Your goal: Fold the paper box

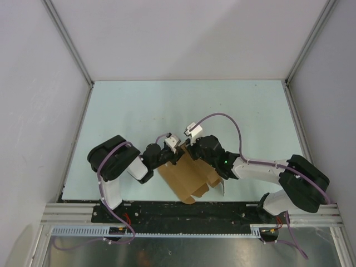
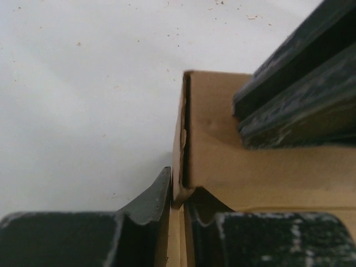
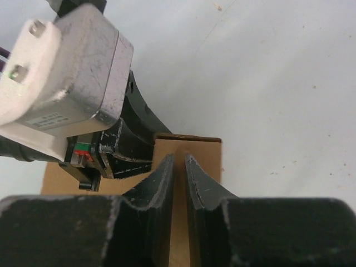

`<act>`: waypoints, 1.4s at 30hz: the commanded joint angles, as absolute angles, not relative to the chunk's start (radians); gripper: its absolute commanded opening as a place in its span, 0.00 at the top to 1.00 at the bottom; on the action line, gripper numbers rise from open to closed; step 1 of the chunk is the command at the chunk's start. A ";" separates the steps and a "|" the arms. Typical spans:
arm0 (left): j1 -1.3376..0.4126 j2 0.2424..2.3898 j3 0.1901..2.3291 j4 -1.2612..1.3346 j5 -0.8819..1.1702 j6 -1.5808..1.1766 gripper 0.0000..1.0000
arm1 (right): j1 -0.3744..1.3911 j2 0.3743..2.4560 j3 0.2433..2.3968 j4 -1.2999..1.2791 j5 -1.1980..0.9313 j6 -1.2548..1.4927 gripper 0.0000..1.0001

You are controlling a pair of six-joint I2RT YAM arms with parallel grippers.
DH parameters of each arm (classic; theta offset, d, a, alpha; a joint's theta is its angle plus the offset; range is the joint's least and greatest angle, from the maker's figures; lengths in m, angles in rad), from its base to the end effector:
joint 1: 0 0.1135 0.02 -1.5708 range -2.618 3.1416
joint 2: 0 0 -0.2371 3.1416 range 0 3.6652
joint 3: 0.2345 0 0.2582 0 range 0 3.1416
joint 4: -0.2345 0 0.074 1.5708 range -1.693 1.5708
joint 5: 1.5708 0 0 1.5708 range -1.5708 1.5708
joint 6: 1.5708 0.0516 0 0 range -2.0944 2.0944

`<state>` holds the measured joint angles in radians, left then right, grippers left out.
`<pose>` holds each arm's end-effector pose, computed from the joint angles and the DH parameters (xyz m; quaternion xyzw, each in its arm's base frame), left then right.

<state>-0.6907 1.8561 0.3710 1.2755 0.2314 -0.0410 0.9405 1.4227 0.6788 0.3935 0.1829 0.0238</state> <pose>0.2156 -0.1936 0.0701 0.3152 0.7084 -0.3074 0.5516 0.2007 0.2591 0.1793 -0.3142 0.7550 0.1983 0.5403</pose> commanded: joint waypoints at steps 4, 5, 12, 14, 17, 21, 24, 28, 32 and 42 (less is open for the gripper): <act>-0.701 1.879 0.420 1.428 0.227 -0.002 0.77 | 0.919 1.476 0.687 0.428 0.172 0.048 0.83; -0.703 1.882 0.420 1.430 0.227 -0.002 0.77 | 0.917 1.479 0.687 0.428 0.170 0.049 0.83; -0.703 1.888 0.422 1.430 0.227 -0.002 0.77 | 0.902 1.493 0.681 0.431 0.164 0.057 0.84; -0.703 1.888 0.422 1.428 0.227 -0.002 0.77 | 0.897 1.500 0.681 0.430 0.164 0.058 0.85; -0.703 1.891 0.417 1.427 0.227 -0.002 0.77 | 0.894 1.511 0.680 0.423 0.166 0.057 0.85; -0.703 1.885 0.402 1.427 0.216 -0.002 0.78 | 0.894 1.511 0.681 0.396 0.160 0.055 0.87; -0.704 1.872 0.387 1.427 0.210 -0.005 0.77 | 0.896 1.502 0.680 0.365 0.152 0.049 0.88; -0.703 1.833 0.338 1.427 0.187 -0.017 0.72 | 0.896 1.470 0.680 0.341 0.158 0.040 0.88; -0.703 1.783 0.287 1.424 0.158 -0.070 0.67 | 0.891 1.456 0.680 0.351 0.158 0.029 0.86; -0.719 1.542 0.140 1.334 0.137 -0.244 0.62 | 0.885 1.318 0.686 0.350 0.187 0.017 0.64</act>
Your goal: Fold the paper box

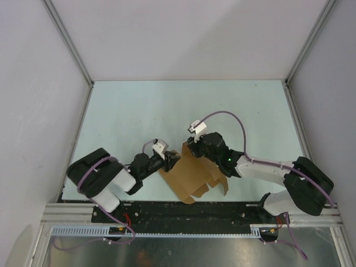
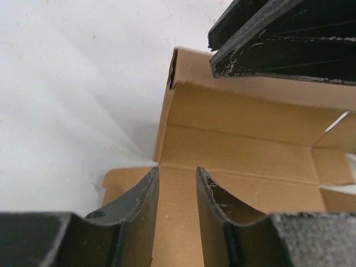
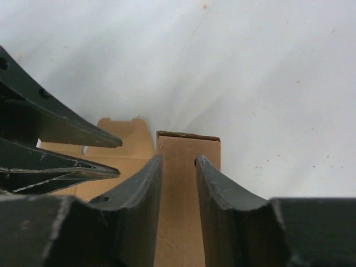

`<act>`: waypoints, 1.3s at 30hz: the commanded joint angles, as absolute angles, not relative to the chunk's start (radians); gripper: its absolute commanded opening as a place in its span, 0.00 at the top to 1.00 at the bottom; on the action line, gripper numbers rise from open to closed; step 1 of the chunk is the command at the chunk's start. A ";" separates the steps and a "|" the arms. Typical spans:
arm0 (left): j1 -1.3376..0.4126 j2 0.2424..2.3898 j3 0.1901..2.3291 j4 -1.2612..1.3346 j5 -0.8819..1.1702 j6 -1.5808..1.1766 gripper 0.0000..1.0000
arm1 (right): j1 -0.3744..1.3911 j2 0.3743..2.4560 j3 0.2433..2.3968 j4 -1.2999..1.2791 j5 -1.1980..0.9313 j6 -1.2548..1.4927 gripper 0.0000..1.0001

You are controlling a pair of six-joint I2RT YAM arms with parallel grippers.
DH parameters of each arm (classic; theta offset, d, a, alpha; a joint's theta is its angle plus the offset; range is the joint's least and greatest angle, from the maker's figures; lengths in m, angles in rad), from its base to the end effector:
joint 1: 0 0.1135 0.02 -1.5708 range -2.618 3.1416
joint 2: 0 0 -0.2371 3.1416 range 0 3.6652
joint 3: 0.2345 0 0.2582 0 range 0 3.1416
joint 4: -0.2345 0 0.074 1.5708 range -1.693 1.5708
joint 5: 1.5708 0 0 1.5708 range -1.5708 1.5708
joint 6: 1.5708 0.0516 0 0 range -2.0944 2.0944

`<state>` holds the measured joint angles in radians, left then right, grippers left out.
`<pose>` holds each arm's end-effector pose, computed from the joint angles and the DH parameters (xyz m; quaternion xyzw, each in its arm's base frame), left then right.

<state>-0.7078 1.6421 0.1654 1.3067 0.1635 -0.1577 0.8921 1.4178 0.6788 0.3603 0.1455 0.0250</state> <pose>0.1794 -0.1646 0.0845 0.2576 0.7191 -0.3261 0.5570 0.2105 0.2491 0.1768 -0.3097 0.7662 0.1939 0.5287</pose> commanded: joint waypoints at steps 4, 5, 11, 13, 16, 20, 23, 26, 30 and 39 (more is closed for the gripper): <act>-0.724 1.369 0.172 1.123 0.100 -0.253 0.57 | 0.884 1.197 0.699 0.199 0.255 0.067 0.59; -0.724 1.341 0.179 1.079 0.081 -0.258 0.56 | 0.879 1.175 0.710 0.142 0.296 0.133 0.58; -0.724 1.186 0.247 0.761 0.028 -0.284 0.54 | 0.831 1.095 0.868 -0.369 0.304 0.311 0.46; -0.724 1.155 0.252 0.720 0.022 -0.319 0.52 | 0.847 1.077 0.891 -0.487 0.304 0.368 0.42; -0.724 1.106 0.268 0.615 0.003 -0.351 0.49 | 0.899 1.039 0.897 -0.607 0.350 0.483 0.35; -0.724 1.085 0.320 0.432 -0.036 -0.376 0.40 | 0.983 1.003 0.905 -0.765 0.474 0.647 0.30; -0.724 1.062 0.350 0.347 -0.060 -0.402 0.39 | 1.022 0.991 0.910 -0.920 0.552 0.836 0.30; -0.724 1.008 0.342 0.318 -0.058 -0.416 0.39 | 1.031 0.965 0.911 -1.055 0.586 1.020 0.31; -0.724 0.939 0.330 0.292 -0.077 -0.420 0.38 | 1.057 0.885 0.908 -1.155 0.589 1.187 0.33; -0.724 0.930 0.325 0.282 -0.078 -0.434 0.38 | 1.147 0.908 0.842 -1.187 0.561 1.318 0.45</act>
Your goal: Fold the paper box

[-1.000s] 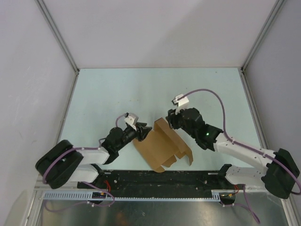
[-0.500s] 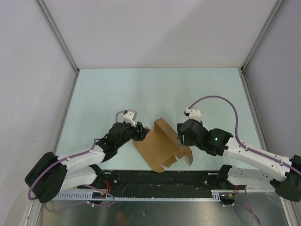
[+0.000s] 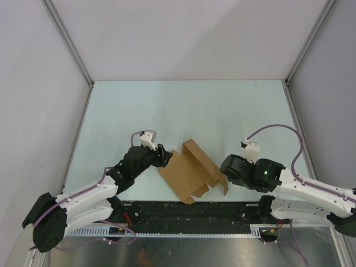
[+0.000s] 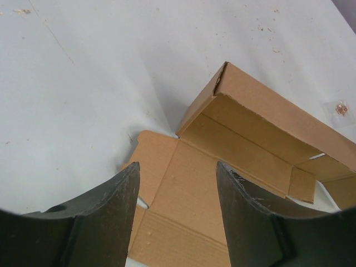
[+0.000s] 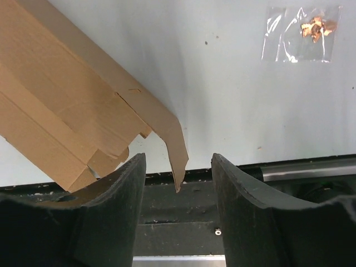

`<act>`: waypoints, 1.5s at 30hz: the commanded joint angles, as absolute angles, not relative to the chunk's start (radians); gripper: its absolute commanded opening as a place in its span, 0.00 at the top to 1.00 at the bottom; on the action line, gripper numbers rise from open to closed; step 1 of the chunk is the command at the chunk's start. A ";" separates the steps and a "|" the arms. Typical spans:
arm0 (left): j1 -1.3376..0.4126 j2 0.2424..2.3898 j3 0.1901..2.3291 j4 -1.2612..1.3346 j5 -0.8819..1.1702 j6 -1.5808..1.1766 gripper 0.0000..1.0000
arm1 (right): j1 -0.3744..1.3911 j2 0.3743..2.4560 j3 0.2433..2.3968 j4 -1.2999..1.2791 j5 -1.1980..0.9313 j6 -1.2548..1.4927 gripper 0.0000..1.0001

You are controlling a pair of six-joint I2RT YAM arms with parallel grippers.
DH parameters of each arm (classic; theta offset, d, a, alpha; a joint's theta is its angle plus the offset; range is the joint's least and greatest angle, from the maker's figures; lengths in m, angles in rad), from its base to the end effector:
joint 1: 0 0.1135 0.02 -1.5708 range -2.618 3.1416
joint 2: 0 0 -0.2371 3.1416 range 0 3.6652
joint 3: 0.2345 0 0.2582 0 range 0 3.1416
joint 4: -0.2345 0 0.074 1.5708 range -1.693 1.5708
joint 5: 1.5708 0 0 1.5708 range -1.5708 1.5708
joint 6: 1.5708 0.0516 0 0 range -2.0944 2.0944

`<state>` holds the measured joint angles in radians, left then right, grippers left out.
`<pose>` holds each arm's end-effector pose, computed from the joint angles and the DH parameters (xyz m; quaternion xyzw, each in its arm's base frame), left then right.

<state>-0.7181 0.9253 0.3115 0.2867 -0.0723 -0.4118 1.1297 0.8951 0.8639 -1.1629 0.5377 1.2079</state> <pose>0.1802 -0.1525 0.1670 0.1031 0.8060 -0.2869 0.5074 0.0957 0.1407 0.2406 0.0867 0.9444 0.0640 0.3108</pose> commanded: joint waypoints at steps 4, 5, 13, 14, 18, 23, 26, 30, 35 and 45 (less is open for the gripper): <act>-0.724 0.930 0.322 0.282 -0.080 -0.422 0.38 | 1.144 0.896 0.787 -1.106 0.542 1.302 0.51; -0.724 0.928 0.318 0.282 -0.080 -0.420 0.38 | 1.143 0.897 0.778 -1.094 0.538 1.298 0.51; -0.724 0.931 0.308 0.284 -0.094 -0.407 0.37 | 1.115 0.949 0.732 -0.976 0.489 1.215 0.49; -0.724 0.933 0.308 0.284 -0.094 -0.407 0.37 | 1.114 0.954 0.726 -0.967 0.486 1.209 0.48; -0.724 0.933 0.308 0.284 -0.095 -0.402 0.37 | 1.101 0.980 0.715 -0.953 0.479 1.192 0.55; -0.724 0.936 0.308 0.282 -0.097 -0.400 0.37 | 1.092 0.980 0.689 -0.925 0.466 1.177 0.69; -0.724 0.936 0.305 0.282 -0.097 -0.399 0.37 | 1.086 0.976 0.678 -0.910 0.466 1.170 0.75; -0.724 0.930 0.301 0.282 -0.095 -0.394 0.37 | 1.072 0.983 0.670 -0.877 0.471 1.122 0.82; -0.724 0.922 0.293 0.282 -0.100 -0.388 0.37 | 1.055 0.994 0.672 -0.799 0.512 1.013 0.89; -0.724 0.807 0.287 0.232 -0.130 -0.379 0.37 | 1.005 0.992 0.672 -0.497 0.617 0.481 0.92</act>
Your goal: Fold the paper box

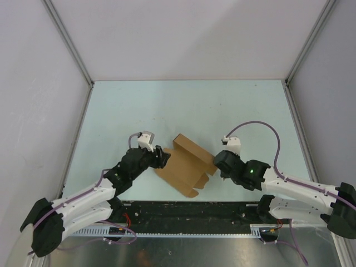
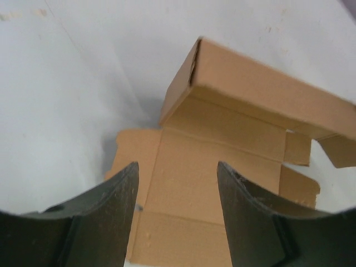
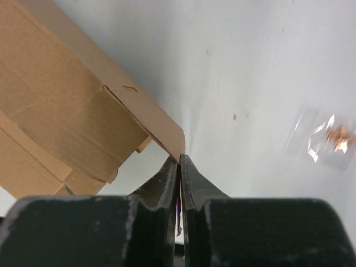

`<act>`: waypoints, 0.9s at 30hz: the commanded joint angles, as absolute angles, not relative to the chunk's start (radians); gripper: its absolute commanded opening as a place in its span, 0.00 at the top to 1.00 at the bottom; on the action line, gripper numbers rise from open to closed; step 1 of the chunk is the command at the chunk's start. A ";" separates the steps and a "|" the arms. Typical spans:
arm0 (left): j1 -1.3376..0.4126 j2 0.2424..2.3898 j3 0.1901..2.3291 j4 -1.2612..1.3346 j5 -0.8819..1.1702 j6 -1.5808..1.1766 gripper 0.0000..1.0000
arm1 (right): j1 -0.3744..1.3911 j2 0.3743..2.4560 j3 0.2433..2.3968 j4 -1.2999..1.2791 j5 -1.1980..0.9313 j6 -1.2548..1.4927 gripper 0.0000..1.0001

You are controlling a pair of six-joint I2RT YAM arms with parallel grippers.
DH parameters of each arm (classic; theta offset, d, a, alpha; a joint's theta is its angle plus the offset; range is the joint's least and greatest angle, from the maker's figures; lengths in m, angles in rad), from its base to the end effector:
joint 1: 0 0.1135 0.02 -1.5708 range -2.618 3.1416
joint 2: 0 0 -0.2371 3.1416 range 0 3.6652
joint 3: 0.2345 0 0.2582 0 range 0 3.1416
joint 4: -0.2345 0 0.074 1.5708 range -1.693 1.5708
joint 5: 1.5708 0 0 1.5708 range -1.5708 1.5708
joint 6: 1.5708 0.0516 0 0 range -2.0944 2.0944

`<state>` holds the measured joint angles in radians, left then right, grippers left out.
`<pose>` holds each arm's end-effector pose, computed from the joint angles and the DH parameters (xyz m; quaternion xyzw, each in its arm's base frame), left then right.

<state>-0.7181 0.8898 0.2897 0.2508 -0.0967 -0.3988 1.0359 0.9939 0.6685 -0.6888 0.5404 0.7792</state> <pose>0.1762 -0.1474 0.1625 0.1027 0.8123 -0.2699 0.5068 0.1300 0.1674 0.1884 -0.0459 0.9284 0.0506 0.3652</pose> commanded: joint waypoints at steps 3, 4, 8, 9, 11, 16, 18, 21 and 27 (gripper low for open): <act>-0.724 0.710 0.287 0.192 -0.147 -0.377 0.37 | 0.937 1.012 0.672 -0.408 0.577 0.315 0.90; -0.724 0.683 0.285 0.181 -0.150 -0.376 0.37 | 0.919 1.020 0.672 -0.387 0.556 0.277 0.90; -0.724 0.563 0.282 0.118 -0.164 -0.367 0.38 | 0.809 1.071 0.672 -0.278 0.383 0.095 0.89; -0.724 0.552 0.282 0.106 -0.166 -0.364 0.38 | 0.790 1.078 0.672 -0.259 0.353 0.031 0.89; -0.724 0.532 0.288 0.083 -0.176 -0.357 0.38 | 0.763 1.106 0.672 -0.210 0.252 -0.026 0.91; -0.724 0.523 0.295 0.063 -0.170 -0.350 0.39 | 0.658 1.138 0.672 -0.114 0.066 -0.162 0.96; -0.724 0.531 0.296 0.063 -0.173 -0.353 0.39 | 0.635 1.146 0.672 -0.091 -0.023 -0.195 0.97; -0.724 0.548 0.302 0.064 -0.175 -0.351 0.39 | 0.598 1.150 0.673 -0.058 -0.080 -0.261 0.97; -0.724 0.566 0.316 0.064 -0.167 -0.348 0.40 | 0.491 1.189 0.702 -0.034 -0.308 -0.334 0.98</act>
